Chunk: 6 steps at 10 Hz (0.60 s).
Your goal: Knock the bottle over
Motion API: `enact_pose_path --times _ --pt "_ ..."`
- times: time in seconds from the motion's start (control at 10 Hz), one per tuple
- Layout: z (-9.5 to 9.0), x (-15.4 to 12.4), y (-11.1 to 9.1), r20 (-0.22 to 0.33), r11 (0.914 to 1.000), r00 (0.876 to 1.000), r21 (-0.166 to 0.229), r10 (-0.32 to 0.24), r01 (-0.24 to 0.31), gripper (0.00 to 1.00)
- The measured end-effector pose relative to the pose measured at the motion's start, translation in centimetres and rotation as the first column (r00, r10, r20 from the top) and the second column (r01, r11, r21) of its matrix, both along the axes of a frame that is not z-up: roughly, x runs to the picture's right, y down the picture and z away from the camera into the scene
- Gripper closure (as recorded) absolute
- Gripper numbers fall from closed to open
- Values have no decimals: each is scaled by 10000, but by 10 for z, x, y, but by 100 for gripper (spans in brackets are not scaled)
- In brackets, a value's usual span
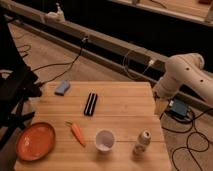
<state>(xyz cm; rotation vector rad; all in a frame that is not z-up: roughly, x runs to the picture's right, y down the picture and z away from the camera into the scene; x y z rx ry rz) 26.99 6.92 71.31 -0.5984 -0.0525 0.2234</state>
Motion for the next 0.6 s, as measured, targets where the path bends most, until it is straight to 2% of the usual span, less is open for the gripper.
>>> enact_pose_path --times 0.1,0.6 --pt "0 0 0 0 10000 10000 0 1 -1 24" --pt "0 0 0 -2 10000 10000 -3 -5 5 75"
